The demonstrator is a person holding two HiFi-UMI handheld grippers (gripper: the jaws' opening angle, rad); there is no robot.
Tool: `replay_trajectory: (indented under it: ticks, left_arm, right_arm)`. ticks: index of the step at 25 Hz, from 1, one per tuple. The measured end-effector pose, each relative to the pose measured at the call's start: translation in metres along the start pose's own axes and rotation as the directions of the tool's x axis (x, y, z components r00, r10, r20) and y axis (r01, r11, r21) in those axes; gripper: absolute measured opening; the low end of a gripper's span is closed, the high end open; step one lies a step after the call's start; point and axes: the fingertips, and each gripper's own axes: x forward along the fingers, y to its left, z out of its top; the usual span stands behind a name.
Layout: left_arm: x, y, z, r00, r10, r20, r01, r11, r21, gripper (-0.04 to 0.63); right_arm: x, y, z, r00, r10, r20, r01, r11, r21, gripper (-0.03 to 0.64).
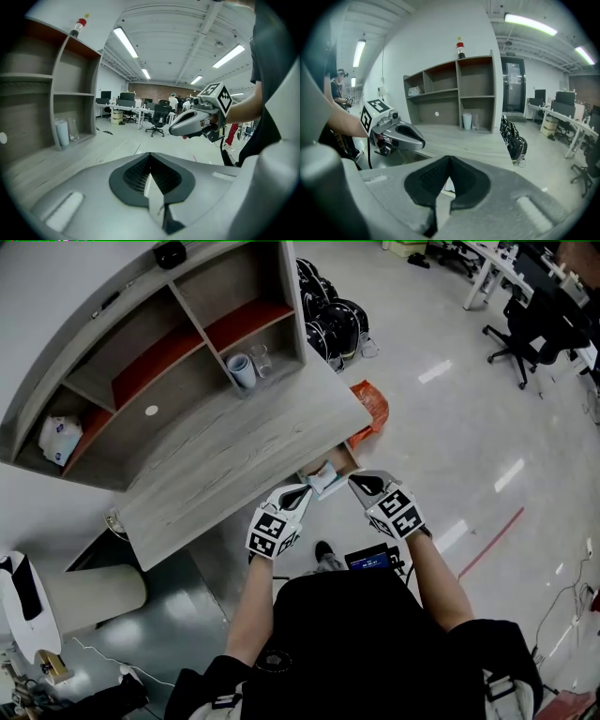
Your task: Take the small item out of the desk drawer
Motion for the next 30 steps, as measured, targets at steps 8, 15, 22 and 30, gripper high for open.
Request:
replay_trajectory:
  ticks: [8, 15, 22, 30]
  left_arm:
    - [0.003, 0.018, 0.002, 0.999, 0.029, 0.015, -0.029, 1.000, 0.003, 0.003]
    - [0.003, 0.024, -0.001, 0.997, 0.073, 0.002, -0.073, 0.997, -0.027, 0.003]
    - [0.016, 0.014, 0.007, 0.993, 0.117, 0.009, -0.116, 0.992, -0.049, 0.003]
    - [0.022, 0.005, 0.013, 0.987, 0.162, 0.015, -0.161, 0.985, -0.059, 0.003]
  right_arm:
    - [0.012, 0.001, 0.001, 1.000, 0.012, -0.012, -0.012, 1.000, 0.003, 0.003]
    - [0.018, -0.007, -0.005, 0.998, 0.046, -0.036, -0.046, 0.999, -0.006, 0.003]
    - [0.013, -0.020, -0.008, 0.994, 0.092, -0.052, -0.094, 0.994, -0.048, 0.003]
    - [0.008, -0.030, -0.010, 0.989, 0.134, -0.066, -0.139, 0.987, -0.080, 0.003]
